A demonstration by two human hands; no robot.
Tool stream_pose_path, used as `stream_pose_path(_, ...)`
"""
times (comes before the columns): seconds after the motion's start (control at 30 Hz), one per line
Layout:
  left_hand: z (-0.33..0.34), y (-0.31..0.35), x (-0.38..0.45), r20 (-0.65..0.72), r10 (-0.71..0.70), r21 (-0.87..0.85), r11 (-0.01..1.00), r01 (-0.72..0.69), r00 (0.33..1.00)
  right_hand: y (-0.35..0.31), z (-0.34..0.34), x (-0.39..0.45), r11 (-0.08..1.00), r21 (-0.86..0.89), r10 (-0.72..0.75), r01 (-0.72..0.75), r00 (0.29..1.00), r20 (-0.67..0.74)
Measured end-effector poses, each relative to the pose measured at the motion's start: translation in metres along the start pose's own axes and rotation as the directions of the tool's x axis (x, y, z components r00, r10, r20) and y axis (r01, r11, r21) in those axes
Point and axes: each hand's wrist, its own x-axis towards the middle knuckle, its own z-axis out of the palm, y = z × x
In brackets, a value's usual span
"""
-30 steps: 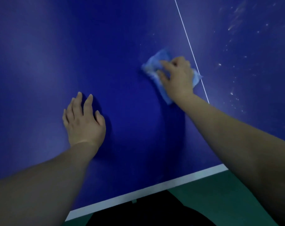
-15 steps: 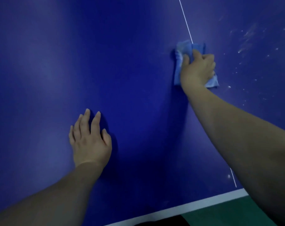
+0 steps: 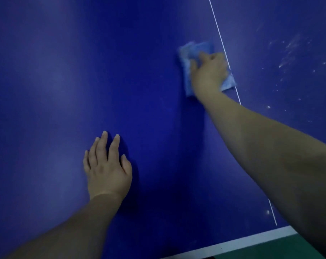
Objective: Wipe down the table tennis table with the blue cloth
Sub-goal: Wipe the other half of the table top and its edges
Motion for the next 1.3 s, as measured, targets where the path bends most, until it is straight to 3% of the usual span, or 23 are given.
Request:
stream_pose_path(0.03, 0.0, 0.0, 0.0, 0.004, -0.004, -0.002, 1.0, 0.004, 1.0, -0.009, 0.003, -0.019, 0.974, 0.029, -0.225, 0.223, 0.972, 0.072)
stream_pose_path(0.07, 0.0, 0.0, 0.0, 0.007, -0.007, -0.003, 1.0, 0.007, 1.0, -0.012, 0.003, -0.038, 0.892, 0.096, -0.451, 0.441, 0.883, 0.134)
stream_pose_path(0.13, 0.001, 0.0, 0.0, 0.011, -0.008, -0.002, 1.0, 0.008, 1.0, -0.003, 0.004, -0.043, 0.75, 0.161, -0.662, 0.642, 0.731, 0.166)
stream_pose_path(0.2, 0.001, 0.0, 0.0, 0.002, -0.001, 0.0, 1.0, 0.001, 1.0, 0.01, 0.005, -0.014, 0.864, 0.047, -0.504, 0.502, 0.859, 0.089)
stream_pose_path(0.27, 0.001, -0.001, 0.0, -0.017, 0.01, 0.005, 1.0, -0.01, 1.0, 0.015, 0.005, 0.018, 0.986, -0.041, -0.164, 0.163, 0.986, -0.024)
stream_pose_path(0.33, 0.001, -0.001, 0.0, -0.028, 0.015, 0.013, 1.0, -0.014, 1.0, 0.0, 0.01, 0.032, 0.997, -0.027, 0.064, -0.066, 0.995, -0.083)
stream_pose_path(0.37, 0.002, -0.001, 0.0, -0.029, 0.015, 0.015, 1.0, -0.015, 0.999, -0.016, 0.013, 0.029, 0.996, -0.021, 0.089, -0.09, 0.993, -0.072)
stream_pose_path(0.43, 0.003, 0.0, 0.0, -0.025, 0.011, 0.013, 1.0, -0.011, 1.0, -0.048, 0.021, 0.004, 0.993, -0.022, -0.112, 0.113, 0.992, 0.048)
stream_pose_path(0.47, 0.003, 0.0, 0.001, -0.024, 0.009, 0.013, 1.0, -0.009, 1.0, -0.06, 0.024, -0.017, 0.954, 0.005, -0.298, 0.3, 0.948, 0.115)
stream_pose_path(0.53, 0.004, 0.0, 0.0, -0.029, 0.011, 0.016, 1.0, -0.011, 1.0, -0.062, 0.02, -0.064, 0.75, 0.152, -0.661, 0.644, 0.717, 0.222)
stream_pose_path(0.6, 0.004, -0.001, 0.0, -0.041, 0.015, 0.005, 1.0, -0.015, 0.999, -0.037, 0.01, -0.079, 0.566, 0.268, -0.824, 0.78, 0.527, 0.208)
stream_pose_path(0.63, 0.004, -0.001, 0.0, -0.044, 0.017, -0.001, 1.0, -0.017, 0.999, -0.022, 0.005, -0.072, 0.561, 0.266, -0.828, 0.784, 0.527, 0.193)
stream_pose_path(0.67, 0.004, -0.001, 0.0, -0.045, 0.018, -0.001, 1.0, -0.018, 0.999, -0.009, 0.002, -0.06, 0.624, 0.216, -0.781, 0.751, 0.6, 0.173)
stream_pose_path(0.73, 0.004, -0.001, -0.001, -0.045, 0.022, 0.005, 1.0, -0.021, 0.999, 0.002, 0.003, -0.028, 0.83, 0.083, -0.557, 0.551, 0.826, 0.083)
stream_pose_path(0.8, 0.004, 0.0, -0.001, -0.037, 0.024, 0.002, 1.0, -0.024, 0.999, -0.008, 0.01, -0.001, 0.963, 0.005, -0.27, 0.27, 0.963, 0.007)
stream_pose_path(0.87, 0.003, 0.0, 0.0, -0.031, 0.023, -0.003, 1.0, -0.023, 0.999, -0.035, 0.013, -0.005, 0.985, -0.017, -0.173, 0.173, 0.985, 0.012)
stream_pose_path(0.9, 0.003, 0.0, -0.001, -0.029, 0.02, -0.004, 1.0, -0.02, 0.999, -0.046, 0.014, -0.017, 0.969, -0.019, -0.246, 0.247, 0.968, 0.059)
stream_pose_path(1.0, 0.003, 0.0, -0.002, -0.038, 0.021, -0.015, 1.0, -0.021, 0.999, -0.04, 0.01, -0.098, 0.767, 0.126, -0.642, 0.63, 0.746, 0.177)
stream_pose_path(1.03, 0.003, 0.0, -0.002, -0.042, 0.023, -0.019, 1.0, -0.024, 0.999, -0.023, 0.003, -0.124, 0.702, 0.194, -0.712, 0.685, 0.678, 0.183)
stream_pose_path(1.1, 0.002, 0.0, -0.001, -0.039, 0.024, -0.025, 0.999, -0.025, 0.999, 0.017, -0.016, -0.139, 0.651, 0.254, -0.758, 0.715, 0.629, 0.172)
stream_pose_path(1.13, 0.002, 0.0, -0.001, -0.036, 0.025, -0.025, 0.999, -0.025, 0.999, 0.033, -0.02, -0.127, 0.666, 0.214, -0.745, 0.714, 0.649, 0.154)
stream_pose_path(1.2, 0.003, 0.0, -0.001, -0.032, 0.027, -0.023, 0.999, -0.028, 0.999, 0.053, -0.022, -0.088, 0.801, 0.07, -0.599, 0.595, 0.798, 0.063)
stream_pose_path(1.3, 0.004, -0.001, -0.001, -0.041, 0.032, -0.023, 0.999, -0.033, 0.999, 0.048, -0.017, -0.046, 0.975, -0.023, -0.22, 0.219, 0.973, -0.063)
